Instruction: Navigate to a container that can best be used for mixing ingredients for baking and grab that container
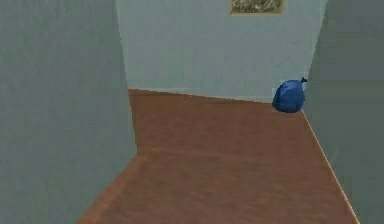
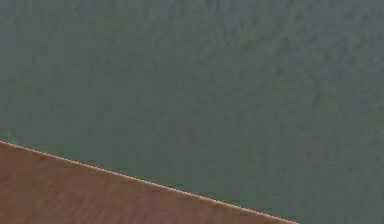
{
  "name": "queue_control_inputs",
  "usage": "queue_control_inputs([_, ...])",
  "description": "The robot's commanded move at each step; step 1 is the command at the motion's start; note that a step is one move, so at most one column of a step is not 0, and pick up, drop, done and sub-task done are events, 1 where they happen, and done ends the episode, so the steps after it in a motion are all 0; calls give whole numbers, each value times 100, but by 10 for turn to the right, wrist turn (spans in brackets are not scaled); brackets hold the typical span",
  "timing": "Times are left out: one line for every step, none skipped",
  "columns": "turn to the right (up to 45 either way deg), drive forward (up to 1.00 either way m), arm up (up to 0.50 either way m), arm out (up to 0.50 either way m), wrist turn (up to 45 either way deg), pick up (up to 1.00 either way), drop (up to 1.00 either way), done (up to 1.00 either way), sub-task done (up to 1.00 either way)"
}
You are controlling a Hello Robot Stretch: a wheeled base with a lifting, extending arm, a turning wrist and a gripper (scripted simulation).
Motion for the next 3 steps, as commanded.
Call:
queue_control_inputs([0, 100, 0, 0, 0, 0, 0, 0, 0])
queue_control_inputs([0, 100, 0, 0, 0, 0, 0, 0, 0])
queue_control_inputs([300, 0, 0, 0, 0, 0, 0, 0, 0])
